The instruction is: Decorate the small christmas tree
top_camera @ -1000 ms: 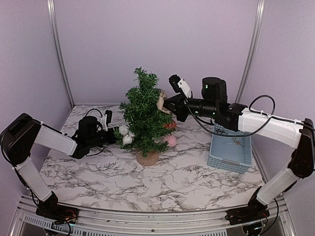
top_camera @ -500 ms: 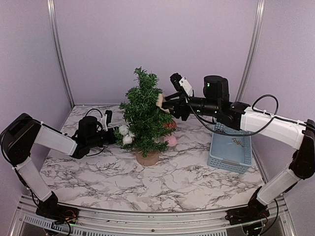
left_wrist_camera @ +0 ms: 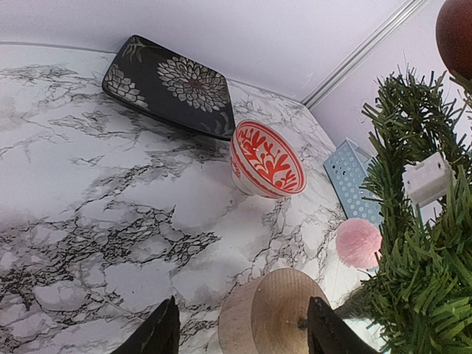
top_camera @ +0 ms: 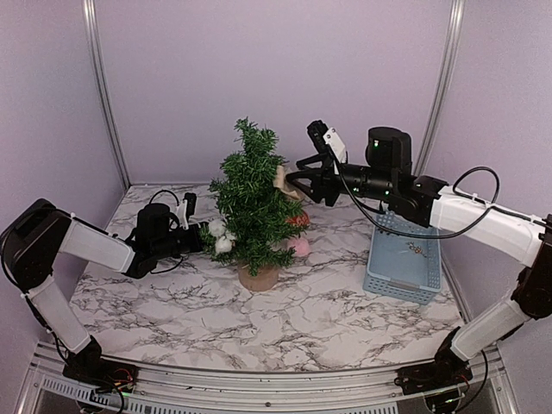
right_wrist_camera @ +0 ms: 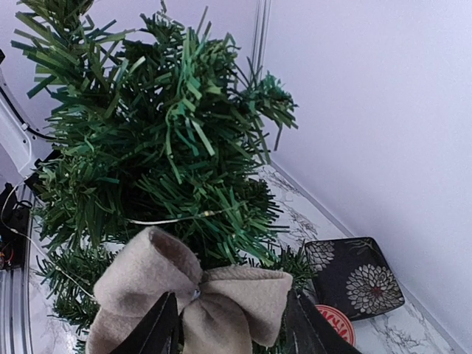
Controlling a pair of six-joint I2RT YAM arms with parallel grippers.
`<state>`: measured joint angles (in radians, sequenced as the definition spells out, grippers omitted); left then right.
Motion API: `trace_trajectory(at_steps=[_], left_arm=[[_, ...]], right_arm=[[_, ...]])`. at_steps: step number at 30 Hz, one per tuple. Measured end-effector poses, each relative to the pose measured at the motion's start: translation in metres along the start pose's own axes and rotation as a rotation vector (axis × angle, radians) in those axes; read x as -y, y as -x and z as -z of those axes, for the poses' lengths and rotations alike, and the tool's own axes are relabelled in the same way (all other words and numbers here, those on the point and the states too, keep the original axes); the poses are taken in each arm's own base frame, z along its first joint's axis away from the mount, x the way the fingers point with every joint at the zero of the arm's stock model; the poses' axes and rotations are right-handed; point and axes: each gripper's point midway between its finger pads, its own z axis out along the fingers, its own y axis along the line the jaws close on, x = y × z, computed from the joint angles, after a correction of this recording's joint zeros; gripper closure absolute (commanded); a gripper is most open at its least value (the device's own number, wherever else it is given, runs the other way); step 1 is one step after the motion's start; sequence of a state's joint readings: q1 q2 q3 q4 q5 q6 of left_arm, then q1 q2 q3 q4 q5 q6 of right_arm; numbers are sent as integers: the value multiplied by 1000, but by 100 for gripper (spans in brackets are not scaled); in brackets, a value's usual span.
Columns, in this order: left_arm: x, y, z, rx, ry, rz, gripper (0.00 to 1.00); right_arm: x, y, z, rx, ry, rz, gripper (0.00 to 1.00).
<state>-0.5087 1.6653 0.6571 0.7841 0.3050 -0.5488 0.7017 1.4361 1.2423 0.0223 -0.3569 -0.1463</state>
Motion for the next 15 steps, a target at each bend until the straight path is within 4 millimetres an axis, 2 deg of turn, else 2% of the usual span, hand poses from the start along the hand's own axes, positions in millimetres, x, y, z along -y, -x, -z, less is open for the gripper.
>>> trace_trajectory(at_steps=[7,12,15], left_arm=[[0,0,0,0,0,0,41],[0,0,0,0,0,0,41],[0,0,0,0,0,-1,41]], right_arm=[[-11,3,-8,20,80,-22,66],[-10,-19,-28,-31,109,-46,67],[-10,-34,-35,-73,120,-62,65]])
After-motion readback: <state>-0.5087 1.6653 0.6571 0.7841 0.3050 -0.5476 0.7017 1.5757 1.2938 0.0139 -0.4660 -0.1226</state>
